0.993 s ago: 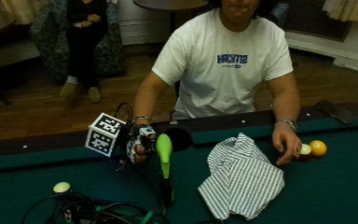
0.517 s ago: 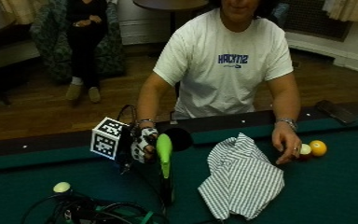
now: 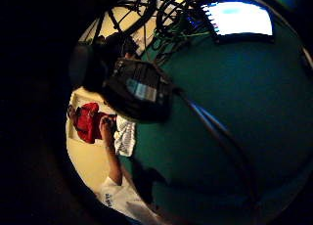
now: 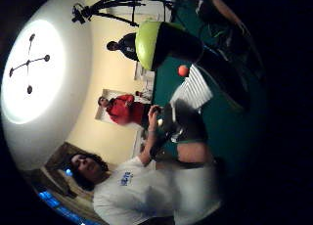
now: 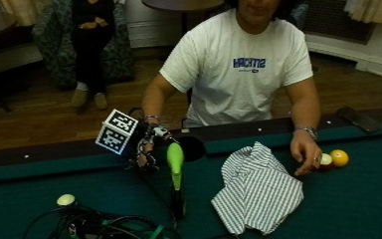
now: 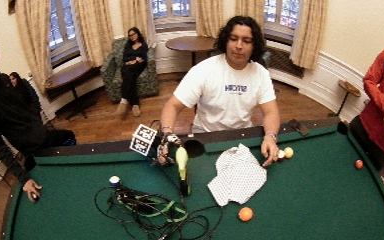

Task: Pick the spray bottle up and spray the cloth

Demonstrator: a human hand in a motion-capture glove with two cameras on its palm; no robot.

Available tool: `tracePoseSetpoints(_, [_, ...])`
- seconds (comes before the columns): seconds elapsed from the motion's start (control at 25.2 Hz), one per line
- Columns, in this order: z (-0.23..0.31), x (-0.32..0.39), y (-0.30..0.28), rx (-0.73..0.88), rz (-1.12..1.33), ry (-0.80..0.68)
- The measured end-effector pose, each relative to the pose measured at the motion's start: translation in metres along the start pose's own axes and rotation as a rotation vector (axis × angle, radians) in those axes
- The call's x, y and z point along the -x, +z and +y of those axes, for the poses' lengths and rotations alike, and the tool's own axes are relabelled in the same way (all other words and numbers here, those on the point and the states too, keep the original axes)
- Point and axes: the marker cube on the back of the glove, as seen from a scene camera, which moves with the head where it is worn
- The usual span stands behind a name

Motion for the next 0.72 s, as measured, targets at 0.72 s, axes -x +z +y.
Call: tracePoseSetpoints(0.72, [-0.062, 0.009, 0.058, -0.006, -0.184, 0.073])
